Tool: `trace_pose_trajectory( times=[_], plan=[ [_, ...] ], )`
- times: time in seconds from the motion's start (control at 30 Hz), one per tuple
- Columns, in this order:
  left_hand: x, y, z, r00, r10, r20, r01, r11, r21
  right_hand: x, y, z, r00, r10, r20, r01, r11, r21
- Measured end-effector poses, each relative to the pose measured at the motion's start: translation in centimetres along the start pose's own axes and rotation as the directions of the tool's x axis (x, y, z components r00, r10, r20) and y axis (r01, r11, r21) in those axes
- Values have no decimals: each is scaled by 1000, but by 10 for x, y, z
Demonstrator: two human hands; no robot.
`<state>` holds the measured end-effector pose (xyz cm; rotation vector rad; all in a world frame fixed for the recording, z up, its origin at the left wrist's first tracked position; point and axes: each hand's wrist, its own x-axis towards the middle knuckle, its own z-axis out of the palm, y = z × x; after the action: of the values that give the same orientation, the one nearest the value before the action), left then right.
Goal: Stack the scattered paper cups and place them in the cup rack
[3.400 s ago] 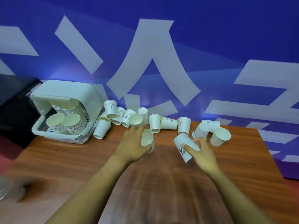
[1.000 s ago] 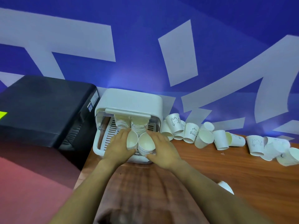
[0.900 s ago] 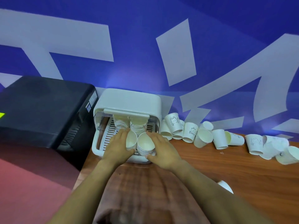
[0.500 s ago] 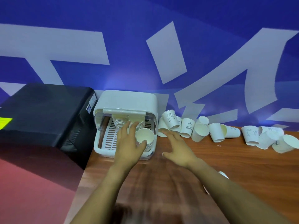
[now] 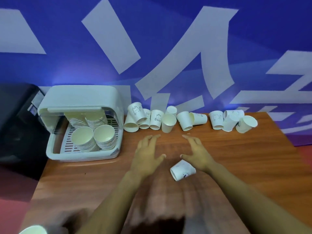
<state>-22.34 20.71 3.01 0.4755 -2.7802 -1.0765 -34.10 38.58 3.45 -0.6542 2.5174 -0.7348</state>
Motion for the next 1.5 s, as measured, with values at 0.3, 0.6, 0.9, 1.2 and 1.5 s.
trace_pose_trajectory(
  times=[0.3,0.6,0.9,1.2,1.5],
  plan=[
    [12,39,107,939,-169,300,123,978,168,42,54,-53,1000,2,19,-1,999,-36],
    [51,43,142,901,-237,364,170,964,206,124,62,-59,1000,10,11,-8,988,-156],
    [77,38,151,835,-303,460,261,953,153,187,67,-26,998,59,-14,-61,964,-259],
    [80,40,144,842,-275,465,222,961,165,199,70,-11,994,95,-46,-96,995,-25],
    [55,27,98,924,-273,267,244,960,134,205,53,-9,992,127,-9,-127,992,26]
  ],
)
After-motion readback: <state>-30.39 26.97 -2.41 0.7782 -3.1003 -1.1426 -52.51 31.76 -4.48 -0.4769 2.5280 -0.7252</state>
